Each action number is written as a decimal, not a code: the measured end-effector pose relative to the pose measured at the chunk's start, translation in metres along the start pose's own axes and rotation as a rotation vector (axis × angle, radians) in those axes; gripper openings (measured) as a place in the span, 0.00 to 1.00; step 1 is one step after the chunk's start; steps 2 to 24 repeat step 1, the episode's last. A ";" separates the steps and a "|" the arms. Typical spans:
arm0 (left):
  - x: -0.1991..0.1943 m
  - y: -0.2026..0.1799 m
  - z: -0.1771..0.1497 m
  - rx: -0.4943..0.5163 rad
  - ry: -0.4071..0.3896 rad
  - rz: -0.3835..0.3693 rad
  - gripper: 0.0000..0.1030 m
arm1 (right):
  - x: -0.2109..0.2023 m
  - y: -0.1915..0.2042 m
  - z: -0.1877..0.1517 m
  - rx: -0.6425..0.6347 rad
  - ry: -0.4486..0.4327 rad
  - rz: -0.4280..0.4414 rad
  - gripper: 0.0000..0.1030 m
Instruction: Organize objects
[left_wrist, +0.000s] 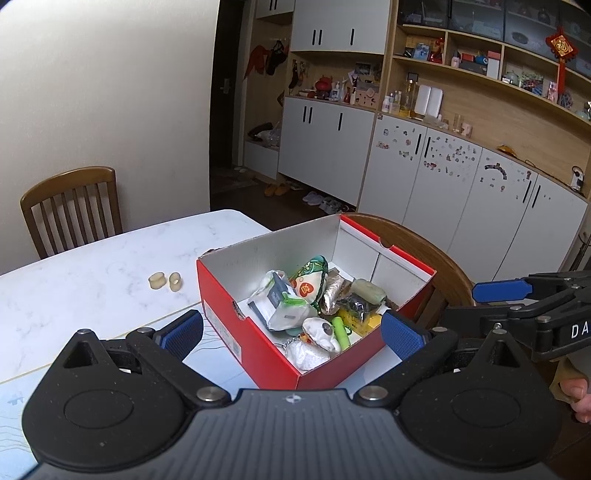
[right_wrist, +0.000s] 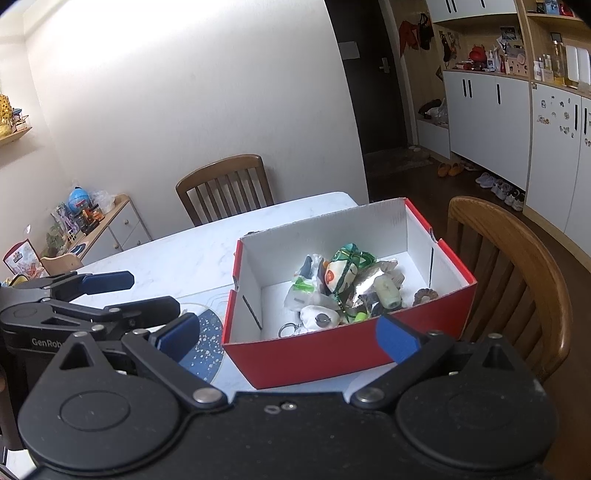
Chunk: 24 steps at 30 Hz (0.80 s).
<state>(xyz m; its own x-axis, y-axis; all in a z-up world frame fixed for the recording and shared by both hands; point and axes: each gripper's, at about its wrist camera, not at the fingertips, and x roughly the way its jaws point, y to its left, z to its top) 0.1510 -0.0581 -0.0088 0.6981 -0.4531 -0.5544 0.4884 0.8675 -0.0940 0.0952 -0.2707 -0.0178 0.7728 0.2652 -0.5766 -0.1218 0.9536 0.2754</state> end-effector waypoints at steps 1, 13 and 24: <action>0.000 0.001 0.000 -0.002 -0.001 0.000 1.00 | 0.000 0.000 0.000 0.001 0.001 -0.001 0.99; 0.000 0.001 0.000 -0.002 -0.001 0.000 1.00 | 0.000 0.000 0.000 0.001 0.001 -0.001 0.99; 0.000 0.001 0.000 -0.002 -0.001 0.000 1.00 | 0.000 0.000 0.000 0.001 0.001 -0.001 0.99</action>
